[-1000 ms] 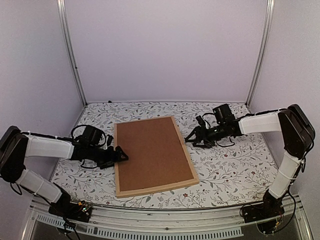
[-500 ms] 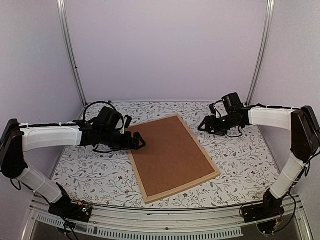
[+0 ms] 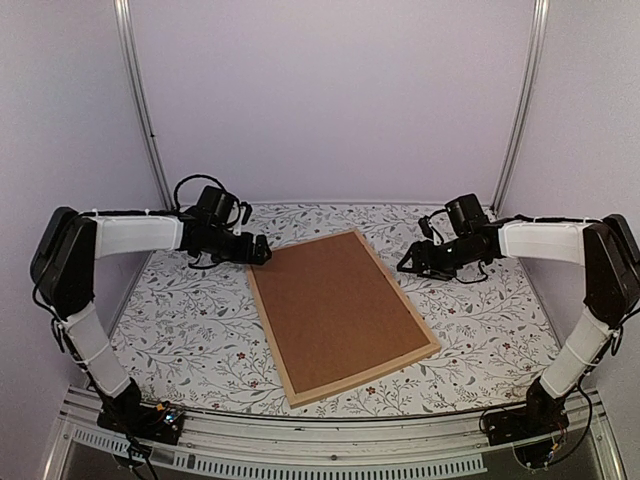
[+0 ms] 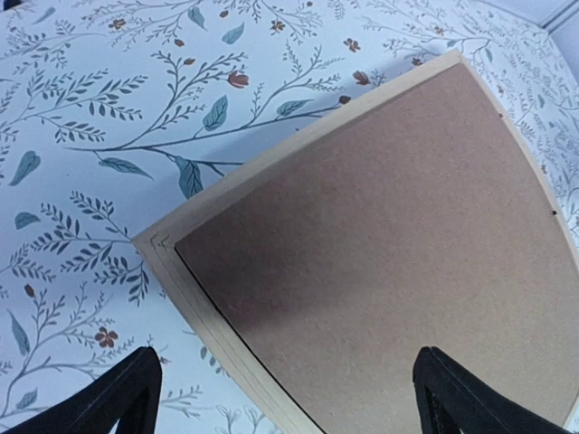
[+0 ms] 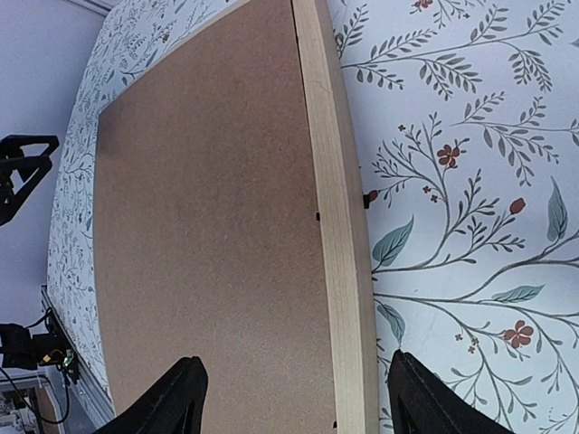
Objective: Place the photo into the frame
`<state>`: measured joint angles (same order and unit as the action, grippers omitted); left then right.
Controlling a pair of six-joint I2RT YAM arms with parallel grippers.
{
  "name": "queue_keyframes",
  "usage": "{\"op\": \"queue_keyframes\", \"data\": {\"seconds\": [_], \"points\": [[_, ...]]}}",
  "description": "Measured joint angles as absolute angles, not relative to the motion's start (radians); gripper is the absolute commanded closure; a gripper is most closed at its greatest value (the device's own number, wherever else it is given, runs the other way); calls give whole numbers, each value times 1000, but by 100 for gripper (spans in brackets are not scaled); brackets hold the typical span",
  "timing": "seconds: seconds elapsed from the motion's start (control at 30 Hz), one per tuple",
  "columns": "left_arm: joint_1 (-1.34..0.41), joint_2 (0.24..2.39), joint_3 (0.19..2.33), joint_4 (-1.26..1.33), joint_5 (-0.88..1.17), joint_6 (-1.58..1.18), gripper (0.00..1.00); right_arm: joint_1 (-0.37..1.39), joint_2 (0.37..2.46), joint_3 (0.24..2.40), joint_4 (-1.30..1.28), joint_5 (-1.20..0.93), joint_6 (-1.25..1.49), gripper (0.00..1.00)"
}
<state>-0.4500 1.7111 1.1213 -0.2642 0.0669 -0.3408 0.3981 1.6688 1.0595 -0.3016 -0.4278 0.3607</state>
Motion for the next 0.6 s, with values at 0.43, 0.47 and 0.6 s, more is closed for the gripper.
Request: {"op": "queue_keyframes", "data": {"seconds": [0.43, 0.47, 0.6], "points": [[-422, 2028, 1363, -257, 59, -239, 1, 398, 1663, 998, -272, -453, 357, 27], [-422, 2037, 1365, -257, 63, -238, 1, 398, 1663, 993, -267, -455, 357, 27], [-420, 2047, 1367, -251, 76, -237, 2, 398, 1663, 980, -260, -459, 358, 27]]}}
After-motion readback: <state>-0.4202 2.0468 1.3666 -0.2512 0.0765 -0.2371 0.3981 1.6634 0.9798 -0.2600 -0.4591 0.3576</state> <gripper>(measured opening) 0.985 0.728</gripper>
